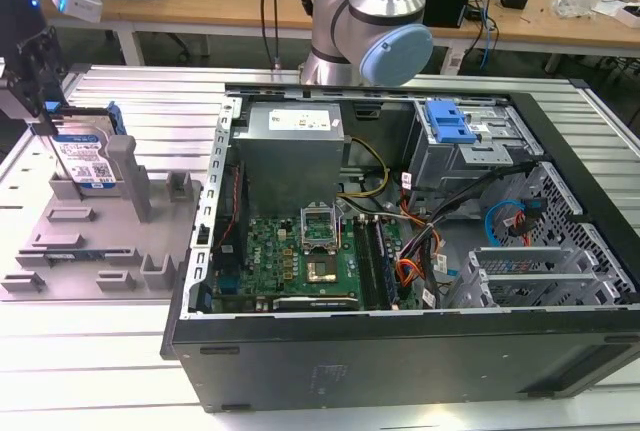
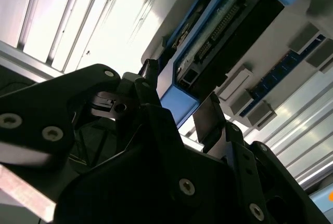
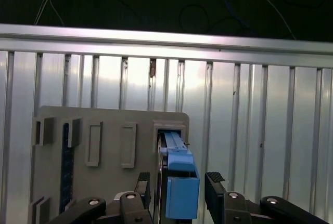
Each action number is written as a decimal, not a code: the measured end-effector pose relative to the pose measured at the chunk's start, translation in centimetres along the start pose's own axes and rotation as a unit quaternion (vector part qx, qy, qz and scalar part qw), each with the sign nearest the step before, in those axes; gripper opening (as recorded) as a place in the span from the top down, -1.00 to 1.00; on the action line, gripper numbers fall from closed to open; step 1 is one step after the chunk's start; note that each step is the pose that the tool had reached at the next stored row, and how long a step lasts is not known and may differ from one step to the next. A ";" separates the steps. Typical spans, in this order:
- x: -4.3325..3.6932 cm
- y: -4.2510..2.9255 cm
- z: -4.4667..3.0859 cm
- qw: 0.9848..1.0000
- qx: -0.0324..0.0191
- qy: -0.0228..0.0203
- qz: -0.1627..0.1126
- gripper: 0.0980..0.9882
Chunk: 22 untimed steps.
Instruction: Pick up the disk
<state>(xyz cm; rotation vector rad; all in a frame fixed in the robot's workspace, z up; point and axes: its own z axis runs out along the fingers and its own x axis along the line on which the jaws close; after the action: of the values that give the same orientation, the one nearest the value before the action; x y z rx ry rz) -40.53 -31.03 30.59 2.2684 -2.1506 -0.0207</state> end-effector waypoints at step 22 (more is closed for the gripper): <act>0.02 -0.01 0.60 1.000 0.000 0.000 0.007 0.00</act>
<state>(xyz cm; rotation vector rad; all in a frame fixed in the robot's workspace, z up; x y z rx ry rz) -40.53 -31.06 30.00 2.2540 -2.1658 -0.0208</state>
